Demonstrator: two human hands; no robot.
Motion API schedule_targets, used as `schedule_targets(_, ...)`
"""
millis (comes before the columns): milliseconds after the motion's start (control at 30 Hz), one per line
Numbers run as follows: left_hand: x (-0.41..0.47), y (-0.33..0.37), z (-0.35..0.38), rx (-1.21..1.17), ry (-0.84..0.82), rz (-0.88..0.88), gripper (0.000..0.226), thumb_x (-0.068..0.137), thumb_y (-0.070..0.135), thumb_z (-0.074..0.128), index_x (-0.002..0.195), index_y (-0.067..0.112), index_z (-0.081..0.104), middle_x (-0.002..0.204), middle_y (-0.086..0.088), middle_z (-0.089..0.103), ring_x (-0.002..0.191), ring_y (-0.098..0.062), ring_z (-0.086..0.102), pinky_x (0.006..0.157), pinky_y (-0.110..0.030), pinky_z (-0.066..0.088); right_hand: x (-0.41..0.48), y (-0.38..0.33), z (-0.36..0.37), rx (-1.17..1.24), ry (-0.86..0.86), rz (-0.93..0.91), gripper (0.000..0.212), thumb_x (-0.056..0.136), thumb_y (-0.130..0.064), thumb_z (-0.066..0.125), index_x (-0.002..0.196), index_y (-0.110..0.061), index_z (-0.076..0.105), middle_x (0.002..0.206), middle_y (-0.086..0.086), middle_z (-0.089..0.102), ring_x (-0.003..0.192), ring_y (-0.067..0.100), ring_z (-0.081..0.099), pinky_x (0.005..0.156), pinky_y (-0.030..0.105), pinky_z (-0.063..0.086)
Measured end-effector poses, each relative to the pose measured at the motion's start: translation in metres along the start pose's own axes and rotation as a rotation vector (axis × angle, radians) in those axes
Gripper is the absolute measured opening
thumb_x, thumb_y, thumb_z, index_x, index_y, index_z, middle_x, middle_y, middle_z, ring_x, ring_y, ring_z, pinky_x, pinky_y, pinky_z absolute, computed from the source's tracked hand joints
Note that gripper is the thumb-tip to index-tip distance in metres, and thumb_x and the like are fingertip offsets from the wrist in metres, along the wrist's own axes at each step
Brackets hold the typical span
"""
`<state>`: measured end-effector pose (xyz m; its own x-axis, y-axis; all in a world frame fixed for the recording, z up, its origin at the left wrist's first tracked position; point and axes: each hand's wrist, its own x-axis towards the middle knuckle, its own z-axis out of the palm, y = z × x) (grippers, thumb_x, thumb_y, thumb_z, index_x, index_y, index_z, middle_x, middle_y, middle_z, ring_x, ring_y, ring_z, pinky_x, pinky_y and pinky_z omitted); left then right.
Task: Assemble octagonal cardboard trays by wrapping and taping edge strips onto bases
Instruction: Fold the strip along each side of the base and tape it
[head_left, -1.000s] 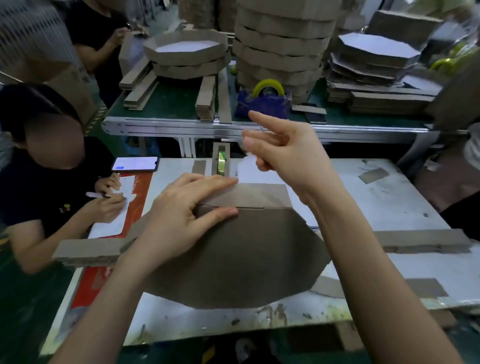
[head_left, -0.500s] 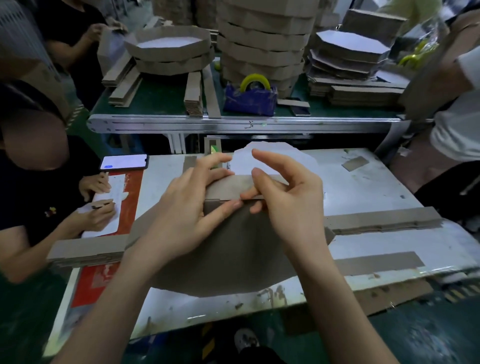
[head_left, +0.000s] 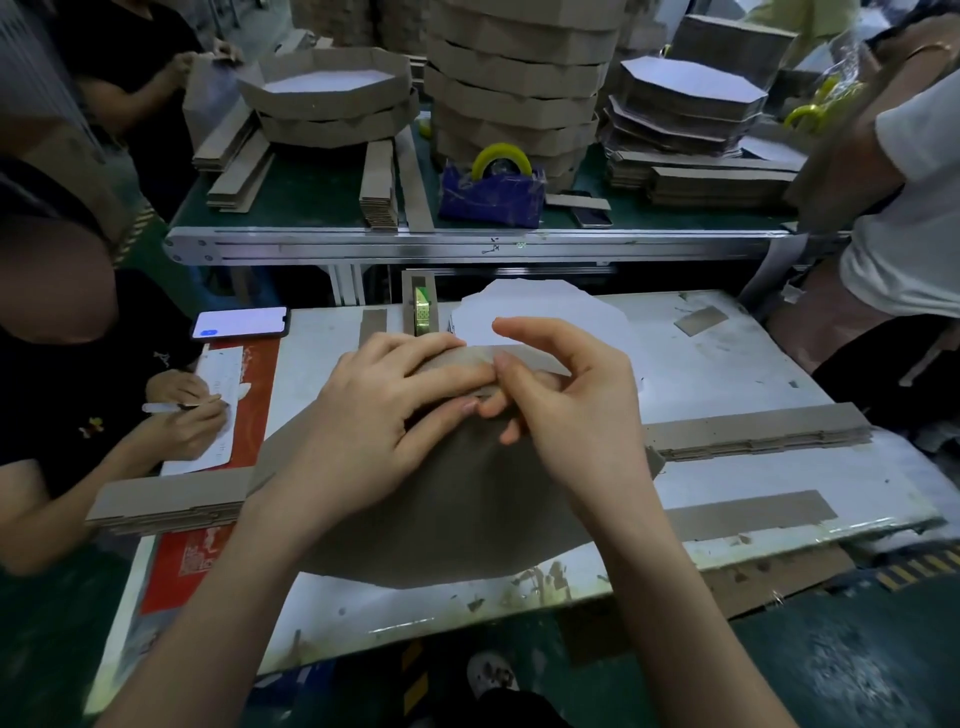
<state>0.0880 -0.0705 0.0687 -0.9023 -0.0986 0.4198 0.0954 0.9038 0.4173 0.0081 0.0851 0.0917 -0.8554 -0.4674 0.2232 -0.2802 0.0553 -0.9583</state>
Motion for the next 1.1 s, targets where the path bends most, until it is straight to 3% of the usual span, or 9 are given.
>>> schedule_targets(100, 0.000, -0.001, 0.002, 0.024, -0.009, -0.002, 0.043, 0.096, 0.047, 0.035, 0.134, 0.037, 0.054, 0.135, -0.001, 0.056, 0.119, -0.025, 0.049, 0.091, -0.051, 0.046, -0.002, 0.001, -0.002, 0.004, -0.044, 0.007, 0.025, 0.094, -0.009, 0.065, 0.105, -0.031, 0.068, 0.059, 0.001, 0.070, 0.051, 0.015, 0.067, 0.051, 0.022, 0.052)
schedule_targets(267, 0.002, -0.005, 0.001, -0.014, -0.013, -0.009, 0.040, 0.096, 0.049, 0.035, 0.136, 0.044, 0.039, 0.137, 0.001, 0.054, 0.121, -0.023, 0.047, 0.094, -0.053, 0.045, -0.008, 0.007, -0.004, 0.098, -0.097, 0.052, 0.032, 0.090, 0.001, 0.067, 0.103, -0.028, 0.066, 0.074, -0.005, 0.074, 0.067, 0.012, 0.073, 0.049, 0.021, 0.053)
schedule_targets(400, 0.002, -0.006, 0.001, -0.023, -0.024, -0.004, 0.040, 0.096, 0.047, 0.035, 0.136, 0.047, 0.039, 0.139, 0.002, 0.053, 0.121, -0.023, 0.046, 0.095, -0.053, 0.044, -0.007, 0.011, -0.005, 0.104, -0.125, 0.030, 0.035, 0.091, 0.001, 0.067, 0.111, -0.027, 0.064, 0.079, -0.002, 0.074, 0.064, 0.015, 0.072, 0.050, 0.020, 0.053)
schedule_targets(600, 0.004, -0.004, -0.003, -0.061, -0.016, -0.018, 0.037, 0.095, 0.051, 0.037, 0.131, 0.055, 0.043, 0.137, 0.007, 0.053, 0.120, -0.016, 0.044, 0.096, -0.049, 0.043, -0.006, 0.021, -0.010, -0.014, -0.133, -0.009, 0.039, 0.090, -0.007, 0.070, 0.116, -0.036, 0.064, 0.062, -0.003, 0.071, 0.050, 0.011, 0.066, 0.054, 0.016, 0.051)
schedule_targets(667, 0.005, -0.002, -0.003, -0.086, 0.011, -0.038, 0.034, 0.093, 0.055, 0.040, 0.126, 0.055, 0.048, 0.134, 0.008, 0.056, 0.120, -0.015, 0.046, 0.095, -0.051, 0.043, -0.007, 0.026, -0.011, -0.108, -0.099, -0.041, 0.041, 0.089, -0.014, 0.073, 0.123, -0.035, 0.066, 0.073, -0.005, 0.075, 0.043, 0.009, 0.061, 0.054, 0.014, 0.049)
schedule_targets(767, 0.011, 0.007, 0.000, -0.082, 0.088, -0.064, 0.032, 0.088, 0.059, 0.045, 0.115, 0.049, 0.058, 0.123, 0.005, 0.065, 0.113, -0.019, 0.054, 0.091, -0.052, 0.045, -0.007, 0.027, -0.012, -0.291, -0.032, -0.175, 0.043, 0.087, -0.021, 0.076, 0.129, -0.028, 0.066, 0.119, -0.010, 0.072, 0.077, 0.006, 0.071, 0.074, 0.025, 0.058)
schedule_targets(867, 0.016, 0.011, 0.002, -0.026, 0.115, -0.064, 0.032, 0.086, 0.058, 0.047, 0.113, 0.044, 0.059, 0.117, 0.000, 0.068, 0.105, -0.024, 0.059, 0.085, -0.049, 0.048, -0.007, 0.027, -0.018, -0.588, -0.101, -0.289, 0.056, 0.085, -0.018, 0.075, 0.137, -0.030, 0.059, 0.137, -0.016, 0.059, 0.118, 0.007, 0.061, 0.100, 0.032, 0.051)
schedule_targets(967, 0.015, 0.007, 0.000, 0.061, 0.057, -0.018, 0.036, 0.088, 0.057, 0.042, 0.120, 0.045, 0.053, 0.122, -0.005, 0.065, 0.106, -0.028, 0.059, 0.083, -0.047, 0.049, -0.003, 0.022, -0.029, -0.426, -0.089, -0.281, 0.038, 0.088, -0.017, 0.072, 0.125, -0.026, 0.069, 0.125, -0.018, 0.066, 0.111, -0.001, 0.062, 0.086, 0.019, 0.052)
schedule_targets(1100, 0.016, 0.001, -0.003, 0.206, -0.071, 0.057, 0.041, 0.093, 0.058, 0.034, 0.133, 0.053, 0.042, 0.132, -0.007, 0.057, 0.111, -0.029, 0.055, 0.085, -0.045, 0.046, 0.019, 0.019, -0.052, -0.352, 0.165, -0.315, 0.017, 0.095, -0.014, 0.063, 0.105, -0.022, 0.075, 0.094, -0.015, 0.071, 0.072, 0.004, 0.063, 0.062, 0.008, 0.043)
